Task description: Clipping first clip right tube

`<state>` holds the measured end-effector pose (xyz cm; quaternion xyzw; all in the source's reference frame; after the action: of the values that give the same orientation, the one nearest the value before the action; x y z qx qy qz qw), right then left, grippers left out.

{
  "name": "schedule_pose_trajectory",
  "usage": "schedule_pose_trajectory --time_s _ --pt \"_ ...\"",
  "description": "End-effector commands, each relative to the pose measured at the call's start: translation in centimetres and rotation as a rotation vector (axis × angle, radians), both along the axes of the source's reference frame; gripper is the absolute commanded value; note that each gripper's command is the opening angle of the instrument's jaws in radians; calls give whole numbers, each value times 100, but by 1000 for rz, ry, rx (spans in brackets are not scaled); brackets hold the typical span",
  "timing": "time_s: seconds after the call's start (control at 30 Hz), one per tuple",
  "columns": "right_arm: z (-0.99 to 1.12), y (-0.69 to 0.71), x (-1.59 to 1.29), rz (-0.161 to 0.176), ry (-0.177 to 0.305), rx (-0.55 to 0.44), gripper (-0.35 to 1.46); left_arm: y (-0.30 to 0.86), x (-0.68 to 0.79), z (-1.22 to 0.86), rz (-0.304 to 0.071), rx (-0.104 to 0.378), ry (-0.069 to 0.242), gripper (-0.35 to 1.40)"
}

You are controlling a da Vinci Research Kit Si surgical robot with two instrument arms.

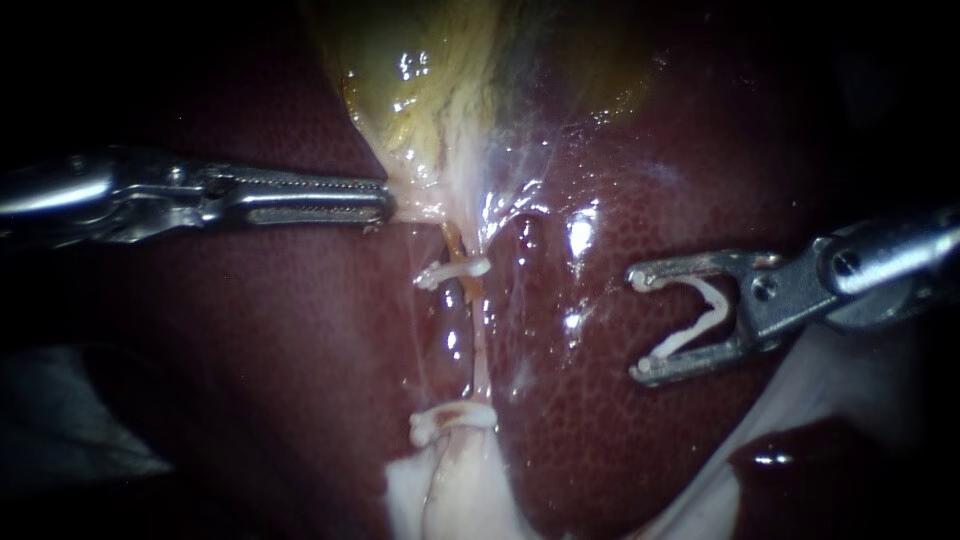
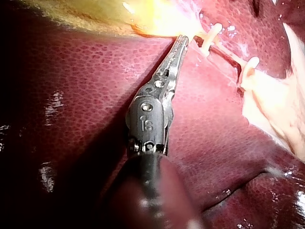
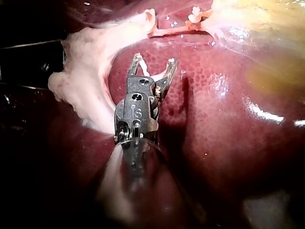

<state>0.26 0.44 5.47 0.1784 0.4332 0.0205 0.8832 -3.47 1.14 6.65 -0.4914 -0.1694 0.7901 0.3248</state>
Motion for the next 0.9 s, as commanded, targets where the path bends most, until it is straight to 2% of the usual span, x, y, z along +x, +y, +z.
schedule_pose_trajectory --time_s 0.03,0.2,0.27,0.4,0.5,0.57,0.63,0.9 --pt "0 0 0 0 0 0 50 1 2 -4 1 1 -1 -35" --pt "0 0 2 1 -1 0 50 10 21 -31 8 16 -10 -35" --pt "1 0 3 3 1 0 50 15 29 -45 0 25 -7 -35" --pt "2 1 9 17 14 -1 50 20 43 -67 -15 14 -14 -35" --pt "4 1 19 30 45 7 50 19 45 -71 -14 9 -17 -35" --pt "8 1 29 58 75 48 50 18 44 -71 -15 9 -16 -35" --pt "14 1 40 66 103 97 50 18 43 -72 -15 9 -16 -35" --pt "44 -13 70 114 94 181 50 15 40 -77 -18 9 -14 -35"
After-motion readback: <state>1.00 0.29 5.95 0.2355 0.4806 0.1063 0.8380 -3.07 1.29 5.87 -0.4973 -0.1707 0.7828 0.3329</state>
